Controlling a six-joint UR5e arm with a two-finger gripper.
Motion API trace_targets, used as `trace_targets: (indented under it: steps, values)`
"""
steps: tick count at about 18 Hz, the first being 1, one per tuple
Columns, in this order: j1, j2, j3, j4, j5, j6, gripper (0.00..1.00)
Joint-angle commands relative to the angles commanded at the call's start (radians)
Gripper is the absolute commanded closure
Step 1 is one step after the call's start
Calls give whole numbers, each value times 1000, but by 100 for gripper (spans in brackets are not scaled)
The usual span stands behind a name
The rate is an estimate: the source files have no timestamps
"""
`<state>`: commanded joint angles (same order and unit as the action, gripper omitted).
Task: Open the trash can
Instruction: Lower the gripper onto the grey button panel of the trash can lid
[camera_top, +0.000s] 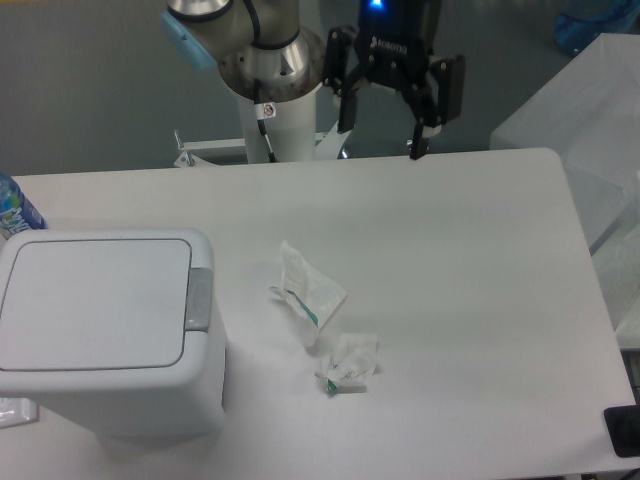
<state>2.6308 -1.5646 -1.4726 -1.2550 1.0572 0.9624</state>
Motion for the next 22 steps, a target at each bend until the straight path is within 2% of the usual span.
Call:
trace_targets:
  steps: [2,7,11,13,22]
  values:
    - [-14,-20,-2,32,-22,-83,0]
    - [-84,-81,9,61,-25,-227,0]
    - [-138,-144,28,173,-20,-413,0]
    - [-152,-166,26,204,-20,-465,0]
    - [-199,-224,17,221,-19,-527,0]
